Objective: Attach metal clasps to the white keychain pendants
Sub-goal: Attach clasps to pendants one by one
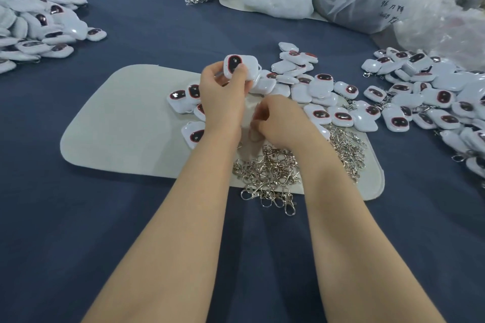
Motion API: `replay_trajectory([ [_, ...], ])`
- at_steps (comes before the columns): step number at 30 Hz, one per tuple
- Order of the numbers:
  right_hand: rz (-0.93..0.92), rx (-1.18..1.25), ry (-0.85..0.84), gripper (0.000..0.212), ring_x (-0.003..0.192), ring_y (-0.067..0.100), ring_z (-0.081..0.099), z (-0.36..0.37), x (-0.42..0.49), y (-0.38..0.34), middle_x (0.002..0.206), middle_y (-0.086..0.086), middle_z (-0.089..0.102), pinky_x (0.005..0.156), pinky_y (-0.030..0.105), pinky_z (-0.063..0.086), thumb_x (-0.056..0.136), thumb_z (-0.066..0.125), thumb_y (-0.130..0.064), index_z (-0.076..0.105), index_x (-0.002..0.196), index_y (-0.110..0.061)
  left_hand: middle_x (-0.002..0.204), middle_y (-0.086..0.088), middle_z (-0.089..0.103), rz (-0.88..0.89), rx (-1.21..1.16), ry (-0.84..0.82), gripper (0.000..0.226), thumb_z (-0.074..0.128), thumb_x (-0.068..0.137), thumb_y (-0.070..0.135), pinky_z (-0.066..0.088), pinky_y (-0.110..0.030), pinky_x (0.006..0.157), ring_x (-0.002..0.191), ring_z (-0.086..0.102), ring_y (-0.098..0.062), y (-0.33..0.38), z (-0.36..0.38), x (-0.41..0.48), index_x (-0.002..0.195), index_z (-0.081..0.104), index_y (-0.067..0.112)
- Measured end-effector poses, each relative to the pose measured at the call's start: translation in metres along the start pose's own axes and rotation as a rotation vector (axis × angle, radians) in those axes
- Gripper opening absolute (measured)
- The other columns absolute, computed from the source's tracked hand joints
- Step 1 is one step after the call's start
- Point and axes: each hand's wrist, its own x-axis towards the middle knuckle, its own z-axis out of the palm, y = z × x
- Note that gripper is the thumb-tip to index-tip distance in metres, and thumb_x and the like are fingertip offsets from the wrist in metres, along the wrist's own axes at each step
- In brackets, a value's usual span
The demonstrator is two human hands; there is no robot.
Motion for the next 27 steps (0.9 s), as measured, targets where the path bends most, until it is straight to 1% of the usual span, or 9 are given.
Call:
replay_trajectory([
  [4,0.081,0.096,0.226,0.013,0.101,0.026,0.055,0.008,0.007,0.011,0.104,0.008,0.063,0.080,0.030,0.040,0.091,0.053,-0.011,0.057,0.103,-0.012,0.105,-0.013,0.062,-0.017,0.038,-0.021,0.028,0.058,0.088,0.006,0.052,-0.015,0.065,0.083,0.068,-0.018,-0.001,0.001,0.000,0.113,0.046,0.007],
  [7,0.100,0.466,0.408,0.011,0.082,0.017,0.053,0.007,0.013,0.016,0.081,-0.007,0.056,0.073,0.023,0.036,0.092,0.056,-0.013,0.056,0.103,-0.014,0.104,-0.004,0.058,0.125,0.227,-0.080,0.028,0.053,0.090,0.005,0.056,-0.031,0.083,0.095,0.064,-0.021,-0.005,-0.001,-0.001,0.115,0.049,0.016],
  [9,0.105,0.855,0.444,0.009,0.072,0.013,0.054,0.001,0.013,0.016,0.075,-0.005,0.057,0.069,0.024,0.042,0.092,0.055,-0.007,0.056,0.098,-0.013,0.097,0.009,0.057,0.275,0.412,-0.136,0.024,0.049,0.091,0.003,0.052,-0.042,0.091,0.096,0.060,-0.022,-0.008,-0.003,0.000,0.109,0.058,0.015],
  [11,0.095,1.216,0.386,0.011,0.064,0.010,0.056,-0.003,0.013,0.015,0.075,0.002,0.060,0.062,0.021,0.046,0.093,0.052,-0.002,0.057,0.092,-0.012,0.090,0.012,0.059,0.348,0.524,-0.168,0.022,0.048,0.092,0.002,0.051,-0.037,0.089,0.084,0.055,-0.015,-0.009,-0.002,-0.001,0.101,0.065,0.013],
  [13,0.070,1.406,0.332,0.014,0.062,0.010,0.057,-0.005,0.013,0.015,0.077,0.006,0.061,0.060,0.018,0.047,0.094,0.050,0.001,0.058,0.090,-0.010,0.090,0.009,0.064,0.381,0.590,-0.186,0.021,0.049,0.092,0.004,0.049,-0.022,0.083,0.078,0.054,-0.005,-0.010,-0.001,-0.003,0.095,0.067,0.015],
  [16,0.050,1.366,0.412,0.017,0.062,0.011,0.058,-0.004,0.014,0.013,0.075,0.006,0.060,0.061,0.018,0.048,0.092,0.050,0.003,0.057,0.086,-0.011,0.079,0.016,0.062,0.351,0.591,-0.242,0.014,0.053,0.092,0.012,0.041,-0.008,0.069,0.067,0.053,0.010,-0.009,0.002,-0.006,0.088,0.067,0.016],
  [18,0.028,1.216,0.503,0.018,0.067,0.015,0.060,-0.003,0.015,0.013,0.079,0.007,0.061,0.065,0.023,0.049,0.091,0.052,0.003,0.057,0.085,-0.014,0.071,0.016,0.059,0.339,0.583,-0.272,0.014,0.056,0.092,0.019,0.040,-0.011,0.066,0.061,0.050,0.009,-0.009,0.003,-0.007,0.085,0.067,0.014],
  [21,-0.016,0.996,0.600,0.015,0.085,0.023,0.063,-0.001,0.016,0.013,0.092,0.008,0.064,0.082,0.035,0.053,0.089,0.057,-0.001,0.057,0.088,-0.015,0.064,0.016,0.057,0.352,0.595,-0.278,0.017,0.060,0.092,0.024,0.040,-0.015,0.065,0.058,0.049,0.006,-0.010,0.002,-0.007,0.078,0.066,0.015],
  [27,-0.080,0.928,0.633,0.017,0.086,0.021,0.064,0.001,0.014,0.009,0.092,0.005,0.066,0.085,0.037,0.054,0.088,0.058,-0.002,0.057,0.086,-0.018,0.064,0.016,0.056,0.334,0.590,-0.282,0.013,0.061,0.090,0.014,0.041,-0.014,0.065,0.059,0.051,0.006,-0.009,0.001,-0.006,0.077,0.065,0.015],
])
